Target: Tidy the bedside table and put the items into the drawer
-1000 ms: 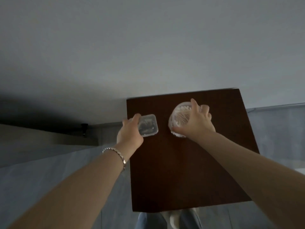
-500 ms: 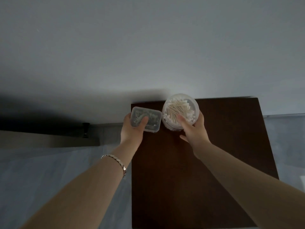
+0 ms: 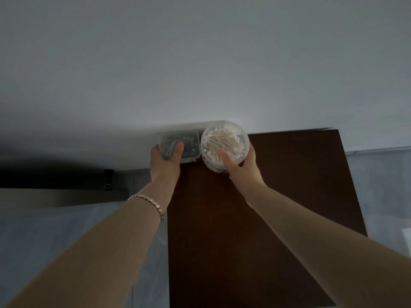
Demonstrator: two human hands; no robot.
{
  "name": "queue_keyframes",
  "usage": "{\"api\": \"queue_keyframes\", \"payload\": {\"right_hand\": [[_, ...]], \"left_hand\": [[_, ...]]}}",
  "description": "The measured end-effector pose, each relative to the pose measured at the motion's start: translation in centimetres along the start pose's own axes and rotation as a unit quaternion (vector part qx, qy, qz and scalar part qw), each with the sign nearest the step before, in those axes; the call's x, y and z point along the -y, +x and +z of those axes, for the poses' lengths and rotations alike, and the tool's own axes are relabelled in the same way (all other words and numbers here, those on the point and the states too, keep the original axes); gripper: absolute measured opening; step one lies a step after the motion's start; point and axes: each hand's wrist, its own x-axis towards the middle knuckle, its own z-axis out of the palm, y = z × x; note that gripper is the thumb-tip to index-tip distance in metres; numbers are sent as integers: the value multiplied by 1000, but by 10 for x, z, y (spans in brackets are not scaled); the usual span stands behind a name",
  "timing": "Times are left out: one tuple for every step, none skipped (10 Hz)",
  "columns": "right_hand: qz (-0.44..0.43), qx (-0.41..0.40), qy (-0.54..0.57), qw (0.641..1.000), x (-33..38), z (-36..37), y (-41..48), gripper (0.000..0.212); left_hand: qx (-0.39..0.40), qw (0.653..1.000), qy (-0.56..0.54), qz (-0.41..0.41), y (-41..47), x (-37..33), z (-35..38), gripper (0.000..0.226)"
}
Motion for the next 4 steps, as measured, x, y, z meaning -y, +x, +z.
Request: {"api": "queue_keyframes", "payload": {"right_hand": [[66,34,-42,996,3,-9,-10,94],[97,60,-110,987,10,-24,-38,74],[105,131,-232,958,15,-38,-61,44],[119,190,-348,910,40,-62,-112,36]], "left_hand": [[11,998,28,-63,-4,-11,-10,84],[-1,994,68,-88,-31,-27,-28,86],[72,978,162,-110,-58,-38,-40,50],[174,954,208,-125,-118,-67,-62,18]]}}
